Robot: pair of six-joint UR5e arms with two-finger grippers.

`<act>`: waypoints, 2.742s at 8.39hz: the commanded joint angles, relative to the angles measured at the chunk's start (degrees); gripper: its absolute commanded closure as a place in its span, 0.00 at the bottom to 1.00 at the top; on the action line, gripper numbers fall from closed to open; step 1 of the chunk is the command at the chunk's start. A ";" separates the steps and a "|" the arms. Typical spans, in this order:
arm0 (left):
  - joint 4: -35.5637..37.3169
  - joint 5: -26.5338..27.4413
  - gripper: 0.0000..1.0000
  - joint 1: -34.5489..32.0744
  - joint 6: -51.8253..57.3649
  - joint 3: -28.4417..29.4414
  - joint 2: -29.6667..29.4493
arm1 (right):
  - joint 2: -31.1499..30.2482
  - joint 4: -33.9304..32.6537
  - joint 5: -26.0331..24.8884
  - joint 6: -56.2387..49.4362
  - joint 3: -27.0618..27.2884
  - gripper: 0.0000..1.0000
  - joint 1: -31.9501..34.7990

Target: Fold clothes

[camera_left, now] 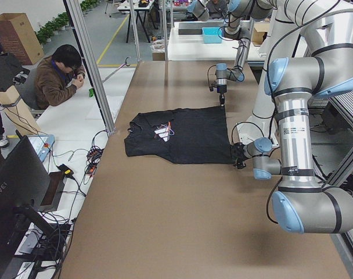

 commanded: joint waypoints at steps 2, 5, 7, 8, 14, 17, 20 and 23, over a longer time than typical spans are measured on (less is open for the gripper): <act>-0.11 0.43 0.08 0.85 0.00 0.22 -0.38 | -0.10 0.02 0.23 0.00 0.25 1.00 0.27; 0.15 -0.10 0.19 -0.64 0.17 0.31 -0.38 | -0.01 0.02 0.23 0.00 0.60 1.00 0.36; 0.16 -0.71 0.56 -1.26 0.26 0.13 -0.82 | 0.08 0.02 0.22 0.00 0.52 1.00 0.36; 0.68 -0.63 0.68 -1.35 0.26 0.22 -1.61 | 0.16 -0.07 0.40 0.00 0.52 1.00 0.36; 4.20 -5.80 1.00 -6.26 0.26 -0.31 -3.90 | 0.34 -0.07 0.49 0.00 0.43 1.00 0.36; 4.20 -9.32 0.54 -9.43 1.22 -1.18 -3.73 | 0.43 -0.07 0.75 0.00 0.43 1.00 0.45; 4.20 -8.72 0.01 -9.26 2.10 -1.27 -1.88 | 0.43 -0.07 0.58 0.00 0.34 1.00 0.45; 4.20 -7.75 0.01 -8.74 2.11 -1.10 -1.61 | 0.52 -0.07 0.67 0.00 0.43 1.00 0.45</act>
